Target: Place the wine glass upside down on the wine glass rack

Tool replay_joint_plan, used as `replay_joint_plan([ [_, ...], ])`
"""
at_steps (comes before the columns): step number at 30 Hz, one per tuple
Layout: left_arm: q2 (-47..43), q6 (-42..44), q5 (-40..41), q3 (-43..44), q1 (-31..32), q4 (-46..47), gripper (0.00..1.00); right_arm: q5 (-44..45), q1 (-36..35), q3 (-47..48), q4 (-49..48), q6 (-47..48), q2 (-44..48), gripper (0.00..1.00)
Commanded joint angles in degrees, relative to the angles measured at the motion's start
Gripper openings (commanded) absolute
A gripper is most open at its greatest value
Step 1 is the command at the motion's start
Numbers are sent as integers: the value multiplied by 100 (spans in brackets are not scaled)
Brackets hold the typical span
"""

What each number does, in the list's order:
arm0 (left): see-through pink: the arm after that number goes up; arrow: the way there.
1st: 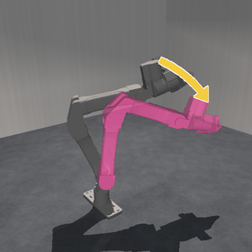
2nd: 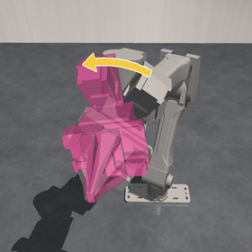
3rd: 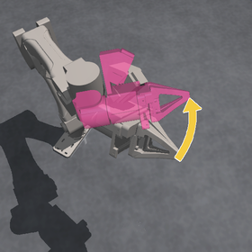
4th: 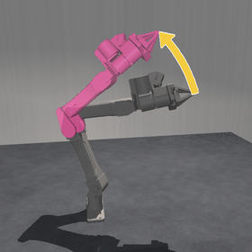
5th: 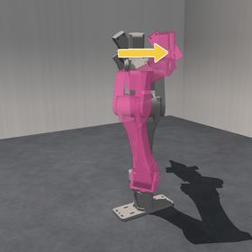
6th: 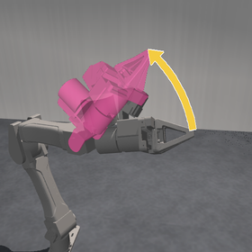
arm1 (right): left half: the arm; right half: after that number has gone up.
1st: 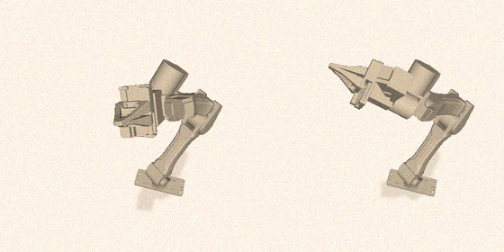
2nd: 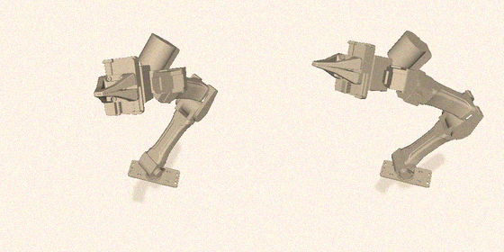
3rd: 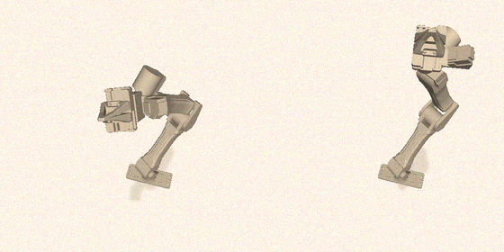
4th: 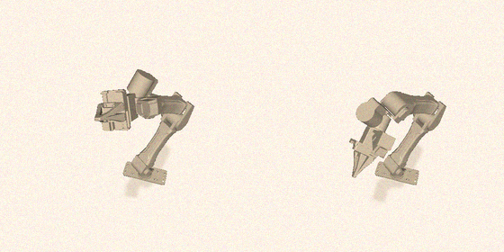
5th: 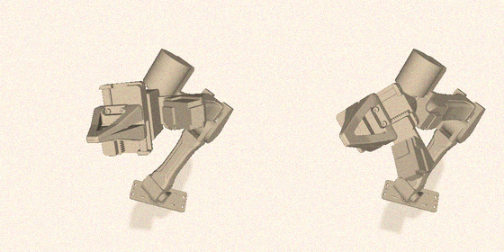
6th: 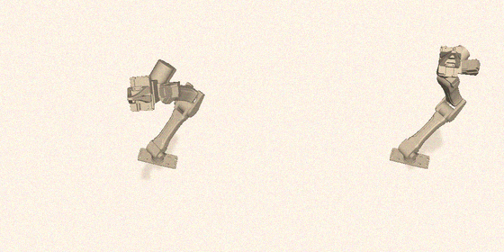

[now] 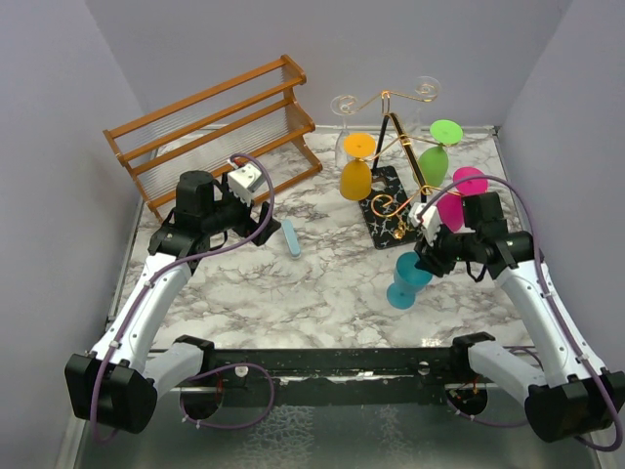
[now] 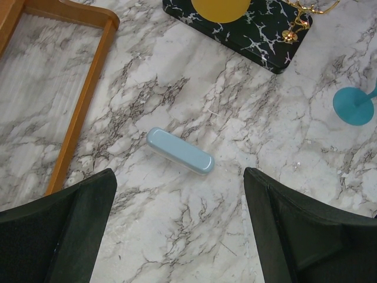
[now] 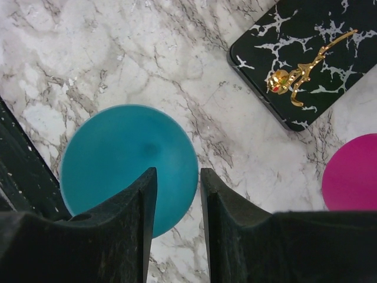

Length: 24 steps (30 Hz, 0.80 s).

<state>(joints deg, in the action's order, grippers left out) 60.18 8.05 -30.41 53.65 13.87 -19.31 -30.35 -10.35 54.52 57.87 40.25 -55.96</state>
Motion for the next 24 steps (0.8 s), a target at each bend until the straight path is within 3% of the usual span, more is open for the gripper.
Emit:
replay_joint_plan([
  [1, -7, 63, -128, 44, -33, 121, 92, 461, -109, 35, -339, -248, -72, 34],
  [8, -7, 92, -136, 22, -39, 121, 92, 612, -239, -116, -254, -173, -177, 26],
  [16, 29, 117, -131, 78, -33, 115, 92, 415, -248, -3, -185, -102, -43, 4],
  [24, 101, 78, 93, 436, -33, -73, 92, -489, -247, 448, 298, 433, 103, 1],
])
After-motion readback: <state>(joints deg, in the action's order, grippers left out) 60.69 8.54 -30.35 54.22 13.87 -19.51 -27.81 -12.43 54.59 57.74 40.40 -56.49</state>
